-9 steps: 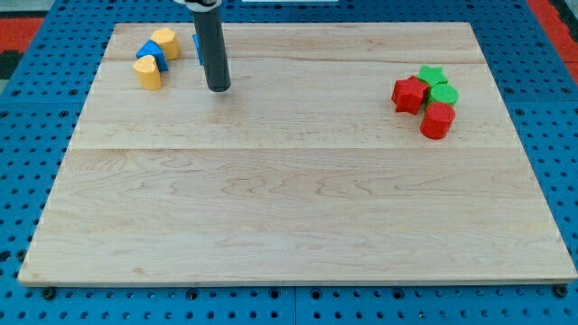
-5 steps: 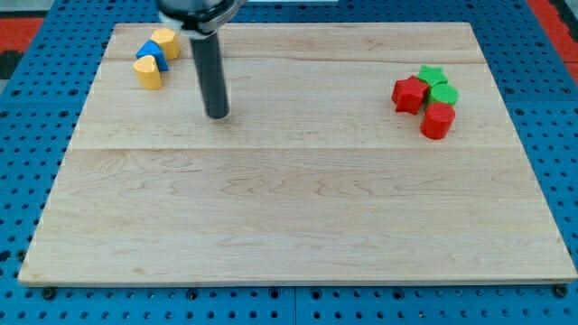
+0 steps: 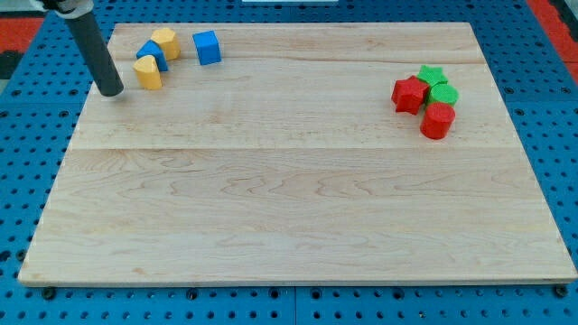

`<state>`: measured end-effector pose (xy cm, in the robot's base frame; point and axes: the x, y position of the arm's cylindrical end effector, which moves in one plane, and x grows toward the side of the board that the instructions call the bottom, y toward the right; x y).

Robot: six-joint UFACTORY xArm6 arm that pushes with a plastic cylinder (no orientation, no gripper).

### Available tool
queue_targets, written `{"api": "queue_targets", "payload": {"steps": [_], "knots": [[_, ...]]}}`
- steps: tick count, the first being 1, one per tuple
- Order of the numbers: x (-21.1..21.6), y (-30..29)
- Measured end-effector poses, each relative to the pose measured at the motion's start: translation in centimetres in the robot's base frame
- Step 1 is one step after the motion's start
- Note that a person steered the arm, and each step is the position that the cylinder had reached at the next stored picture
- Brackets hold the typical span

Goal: Move hexagon with cube towards the center

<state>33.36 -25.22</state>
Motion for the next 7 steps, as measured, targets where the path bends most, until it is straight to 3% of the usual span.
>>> {"api": "queue_targets", "payload": {"steps": [2, 7], "knots": [[-4.8, 0.0], [-9.5, 1.5]]}}
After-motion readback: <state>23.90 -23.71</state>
